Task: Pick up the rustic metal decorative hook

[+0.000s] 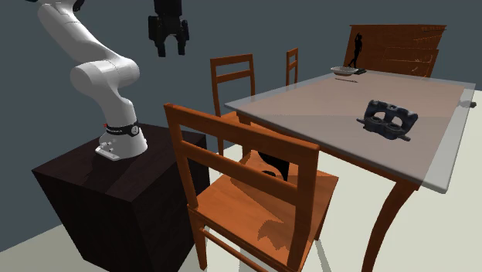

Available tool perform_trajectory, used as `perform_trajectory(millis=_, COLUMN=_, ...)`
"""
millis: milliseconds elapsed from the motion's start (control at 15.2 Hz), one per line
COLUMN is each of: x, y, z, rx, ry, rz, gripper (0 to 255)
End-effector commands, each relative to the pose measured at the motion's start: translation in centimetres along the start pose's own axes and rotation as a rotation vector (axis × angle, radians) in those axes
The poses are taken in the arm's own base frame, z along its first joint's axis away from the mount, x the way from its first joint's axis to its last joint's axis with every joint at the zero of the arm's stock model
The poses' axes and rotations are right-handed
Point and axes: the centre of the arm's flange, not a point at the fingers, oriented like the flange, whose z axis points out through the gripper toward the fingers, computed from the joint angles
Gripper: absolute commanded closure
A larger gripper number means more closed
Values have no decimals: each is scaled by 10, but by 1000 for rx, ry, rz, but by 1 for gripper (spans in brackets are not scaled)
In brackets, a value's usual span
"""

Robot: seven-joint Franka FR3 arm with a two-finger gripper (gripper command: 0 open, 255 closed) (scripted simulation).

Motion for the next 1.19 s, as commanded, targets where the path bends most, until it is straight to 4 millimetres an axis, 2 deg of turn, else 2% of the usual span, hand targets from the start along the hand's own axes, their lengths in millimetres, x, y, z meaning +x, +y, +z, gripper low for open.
perform_trajectory(millis=0, x=0, y=0, z=0, rx=0, ry=0, rz=0, gripper=0)
perform_trajectory(millis=1122, x=149, y=-70, z=149, rx=23, ry=16, rz=95, gripper=0)
